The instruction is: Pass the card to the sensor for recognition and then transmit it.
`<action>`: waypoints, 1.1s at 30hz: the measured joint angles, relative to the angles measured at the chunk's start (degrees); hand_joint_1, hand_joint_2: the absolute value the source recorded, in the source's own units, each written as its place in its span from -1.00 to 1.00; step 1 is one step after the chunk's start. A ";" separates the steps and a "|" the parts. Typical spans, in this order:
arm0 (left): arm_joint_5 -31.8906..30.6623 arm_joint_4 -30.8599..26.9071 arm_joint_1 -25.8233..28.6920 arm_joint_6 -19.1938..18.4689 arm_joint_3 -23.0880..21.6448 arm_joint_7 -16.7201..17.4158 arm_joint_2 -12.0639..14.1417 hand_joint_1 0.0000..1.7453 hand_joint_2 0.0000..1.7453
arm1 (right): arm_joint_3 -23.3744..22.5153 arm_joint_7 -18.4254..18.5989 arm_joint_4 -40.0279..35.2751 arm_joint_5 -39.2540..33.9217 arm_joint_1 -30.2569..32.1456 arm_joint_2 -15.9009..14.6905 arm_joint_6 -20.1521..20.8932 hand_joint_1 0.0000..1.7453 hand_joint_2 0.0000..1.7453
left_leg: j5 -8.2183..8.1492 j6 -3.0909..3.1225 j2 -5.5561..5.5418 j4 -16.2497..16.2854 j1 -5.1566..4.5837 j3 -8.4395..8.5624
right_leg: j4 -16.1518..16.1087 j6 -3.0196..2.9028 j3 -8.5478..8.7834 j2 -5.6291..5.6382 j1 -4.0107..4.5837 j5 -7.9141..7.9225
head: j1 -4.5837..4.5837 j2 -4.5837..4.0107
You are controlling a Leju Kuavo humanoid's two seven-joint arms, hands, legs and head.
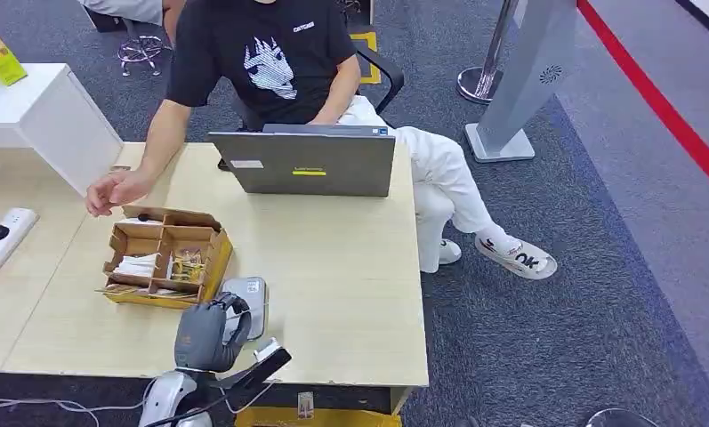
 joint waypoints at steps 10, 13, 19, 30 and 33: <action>-2.60 1.77 -0.23 0.79 0.79 1.31 -0.59 1.00 1.00 | 0.00 0.02 0.00 0.22 -0.01 0.00 0.00 -1.00 1.00 | 0.00 0.00 0.00 0.00 0.00 0.00 | 0.00 0.00 0.01 0.00 0.00 0.00 | 0.02 0.00; -2.86 2.21 -0.41 1.07 1.01 1.38 -0.74 1.00 1.00 | 0.00 0.02 0.00 0.24 -0.02 0.00 0.00 -1.00 1.00 | 0.00 0.00 0.00 0.00 0.00 0.00 | 0.00 0.00 0.02 0.00 0.00 0.00 | 0.02 0.00; -2.86 2.23 -0.42 1.09 1.01 1.38 -0.76 1.00 1.00 | 0.00 0.02 0.00 0.24 -0.02 -0.02 0.02 -1.00 1.00 | 0.00 0.00 0.00 0.00 0.00 0.00 | 0.00 0.00 0.02 0.00 0.00 0.00 | 0.02 0.00; -2.60 7.67 -2.86 3.56 1.55 0.00 -1.25 1.00 1.00 | 0.07 0.68 0.00 0.96 -0.16 0.00 -0.18 -1.00 1.00 | 0.01 0.01 -0.03 0.00 0.00 0.05 | 0.00 0.00 0.10 -0.03 0.00 0.00 | 0.00 0.00; -3.78 9.29 -3.58 4.87 1.60 -0.48 -1.46 1.00 1.00 | 0.15 0.81 0.00 1.03 -0.21 0.00 -0.44 -1.00 1.00 | 0.01 0.01 -0.05 0.00 0.00 0.07 | 0.00 0.00 0.11 -0.05 0.00 0.01 | 0.00 0.00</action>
